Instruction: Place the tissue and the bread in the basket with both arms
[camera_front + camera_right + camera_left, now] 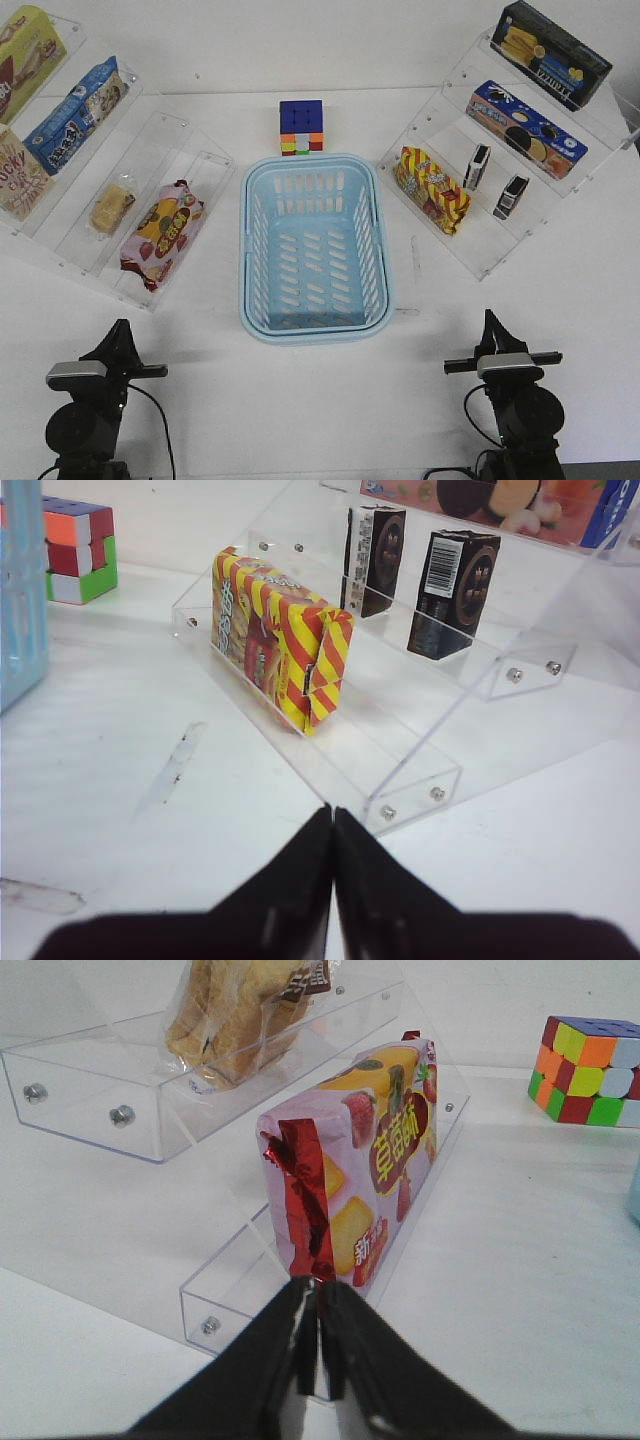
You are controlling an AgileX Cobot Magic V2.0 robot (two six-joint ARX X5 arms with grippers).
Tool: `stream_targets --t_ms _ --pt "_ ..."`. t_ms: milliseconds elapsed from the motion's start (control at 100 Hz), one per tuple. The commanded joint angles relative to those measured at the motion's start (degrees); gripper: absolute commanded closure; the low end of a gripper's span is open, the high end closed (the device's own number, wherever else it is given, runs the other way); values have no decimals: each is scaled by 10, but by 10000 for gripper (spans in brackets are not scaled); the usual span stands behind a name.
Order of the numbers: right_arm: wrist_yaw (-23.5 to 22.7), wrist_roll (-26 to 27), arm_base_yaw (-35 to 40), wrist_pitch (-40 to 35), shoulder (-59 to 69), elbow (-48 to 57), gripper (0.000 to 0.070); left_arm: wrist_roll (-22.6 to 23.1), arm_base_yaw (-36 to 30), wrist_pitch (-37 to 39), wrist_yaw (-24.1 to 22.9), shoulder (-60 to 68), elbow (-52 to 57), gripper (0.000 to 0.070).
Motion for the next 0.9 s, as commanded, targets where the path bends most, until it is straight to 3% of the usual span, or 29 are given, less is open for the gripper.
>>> stream_targets --t_ms 0,760,820,890 --pt "1 9 0 7 -1 -1 700 -1 -1 9 1 -1 -11 699" --pt "-6 15 1 10 -1 -1 700 -1 -1 9 1 -1 -11 699" --pt "-11 38 0 18 -1 -1 700 -1 -1 9 1 -1 -11 699" --pt "-15 106 0 30 -1 -1 700 -1 0 9 1 -1 -11 699"
